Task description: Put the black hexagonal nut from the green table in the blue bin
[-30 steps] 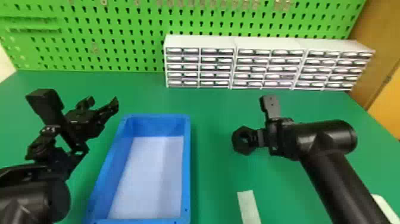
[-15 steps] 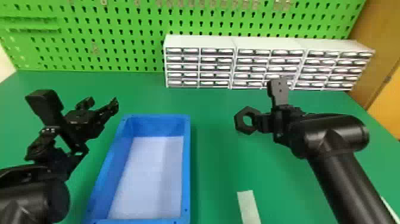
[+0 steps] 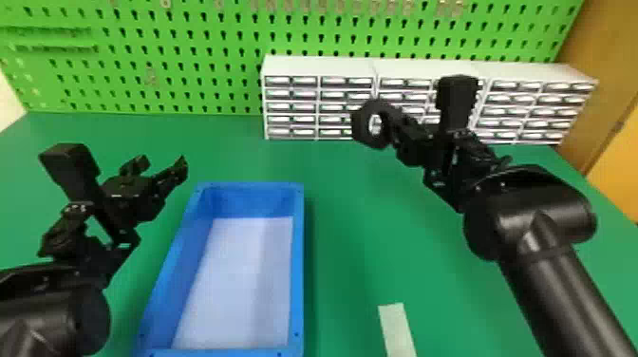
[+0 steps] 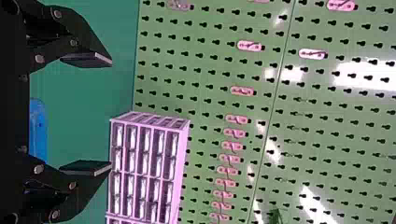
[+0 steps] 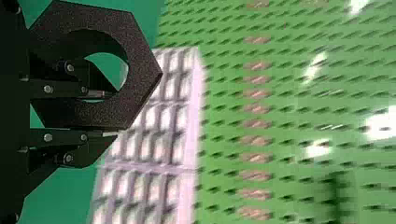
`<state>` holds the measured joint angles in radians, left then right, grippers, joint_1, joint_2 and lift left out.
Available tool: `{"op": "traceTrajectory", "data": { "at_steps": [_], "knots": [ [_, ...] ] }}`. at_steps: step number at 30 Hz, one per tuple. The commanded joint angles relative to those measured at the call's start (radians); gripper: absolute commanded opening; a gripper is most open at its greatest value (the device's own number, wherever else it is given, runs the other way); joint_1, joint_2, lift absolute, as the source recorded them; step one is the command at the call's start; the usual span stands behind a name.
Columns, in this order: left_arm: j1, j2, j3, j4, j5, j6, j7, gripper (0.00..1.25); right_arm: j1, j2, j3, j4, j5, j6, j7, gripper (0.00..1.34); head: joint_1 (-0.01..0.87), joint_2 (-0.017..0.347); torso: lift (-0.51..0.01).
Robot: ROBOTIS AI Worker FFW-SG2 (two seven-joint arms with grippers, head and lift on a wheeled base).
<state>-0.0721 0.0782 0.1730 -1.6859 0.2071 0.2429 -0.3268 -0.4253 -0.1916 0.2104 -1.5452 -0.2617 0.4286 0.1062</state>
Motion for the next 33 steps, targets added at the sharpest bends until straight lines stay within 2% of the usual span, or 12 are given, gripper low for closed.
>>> {"op": "traceTrajectory", "data": {
  "at_steps": [1, 4, 7, 16, 23, 33],
  "knots": [
    [0.0, 0.0, 0.0, -0.001, 0.0, -0.001, 0.0, 0.78, 0.003, -0.015, 0.047, -0.006, -0.054, -0.166, 0.02, 0.33, 0.692, 0.009, -0.097],
    [0.002, 0.0, 0.0, 0.0, 0.0, -0.001, 0.0, 0.78, 0.002, -0.035, 0.096, -0.006, -0.085, -0.249, 0.02, 0.33, 0.692, 0.009, -0.097],
    [0.002, 0.0, 0.002, 0.0, 0.0, -0.001, 0.0, 0.78, -0.004, -0.052, 0.139, -0.015, -0.12, -0.268, 0.021, 0.33, 0.692, 0.009, -0.097],
    [0.003, 0.0, 0.005, 0.0, -0.002, 0.001, 0.0, 0.78, -0.052, -0.108, 0.314, -0.033, -0.283, -0.264, 0.049, 0.33, 0.692, 0.009, -0.097],
    [0.003, 0.0, 0.005, 0.0, -0.002, -0.001, 0.0, 0.78, -0.113, -0.155, 0.452, -0.039, -0.358, -0.254, 0.075, 0.33, 0.692, 0.009, -0.097],
    [0.005, 0.0, 0.006, 0.0, -0.002, 0.001, 0.0, 0.78, -0.153, -0.189, 0.577, -0.041, -0.419, -0.237, 0.089, 0.33, 0.692, 0.009, -0.097]
  ]
}}
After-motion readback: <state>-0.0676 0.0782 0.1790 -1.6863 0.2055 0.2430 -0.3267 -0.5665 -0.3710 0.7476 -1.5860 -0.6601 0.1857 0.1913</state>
